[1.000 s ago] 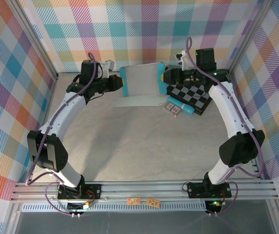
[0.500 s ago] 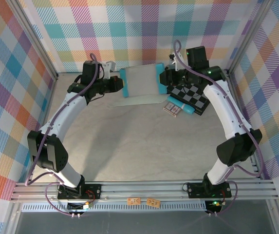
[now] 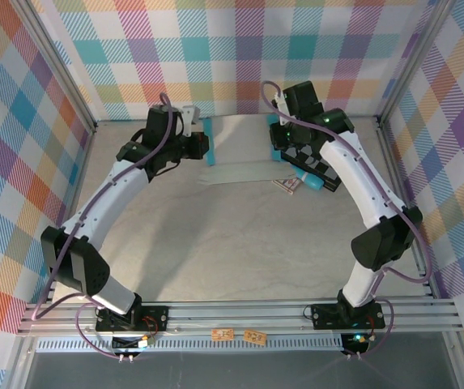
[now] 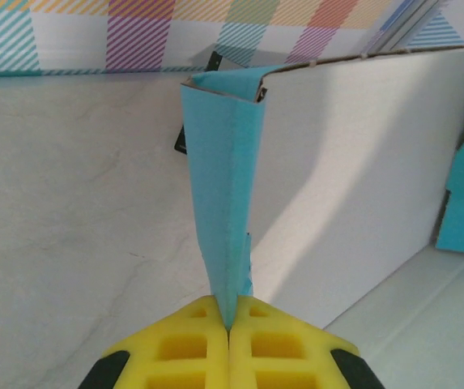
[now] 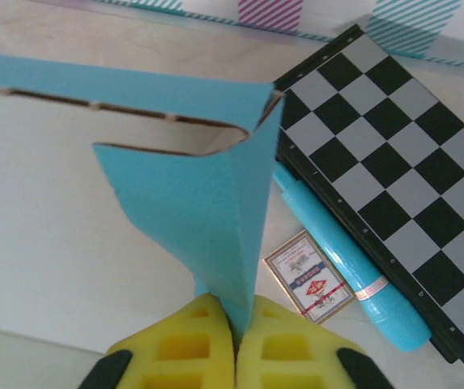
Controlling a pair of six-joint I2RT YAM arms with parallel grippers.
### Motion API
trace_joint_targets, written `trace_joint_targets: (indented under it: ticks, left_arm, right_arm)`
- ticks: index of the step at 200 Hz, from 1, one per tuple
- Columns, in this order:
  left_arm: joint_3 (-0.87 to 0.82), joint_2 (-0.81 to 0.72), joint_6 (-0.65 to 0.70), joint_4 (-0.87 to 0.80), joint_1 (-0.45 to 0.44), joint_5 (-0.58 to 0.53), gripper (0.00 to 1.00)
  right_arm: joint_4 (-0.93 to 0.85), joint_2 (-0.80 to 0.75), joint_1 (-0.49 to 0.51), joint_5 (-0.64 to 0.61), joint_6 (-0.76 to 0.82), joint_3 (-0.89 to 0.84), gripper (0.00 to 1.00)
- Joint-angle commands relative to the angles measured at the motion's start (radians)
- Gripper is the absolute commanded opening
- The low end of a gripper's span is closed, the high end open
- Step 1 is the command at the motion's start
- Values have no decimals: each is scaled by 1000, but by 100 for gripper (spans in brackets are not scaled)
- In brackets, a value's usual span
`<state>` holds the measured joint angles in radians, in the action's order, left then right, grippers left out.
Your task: Fold the paper box
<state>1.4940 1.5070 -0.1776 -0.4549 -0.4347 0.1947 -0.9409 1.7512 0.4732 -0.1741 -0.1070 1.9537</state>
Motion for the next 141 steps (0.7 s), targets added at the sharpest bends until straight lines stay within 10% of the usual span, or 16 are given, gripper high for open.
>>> trace_joint_targets:
  ticks: [1,141]
  left_arm:
    - [-10,-64,31,64,-64,46,0]
    - [-19,-111,22,59,-136,-13,0]
  right_arm:
    - [44,-13,53,-11,16,-43,1]
    - [97,6,50,98,11,-87,14]
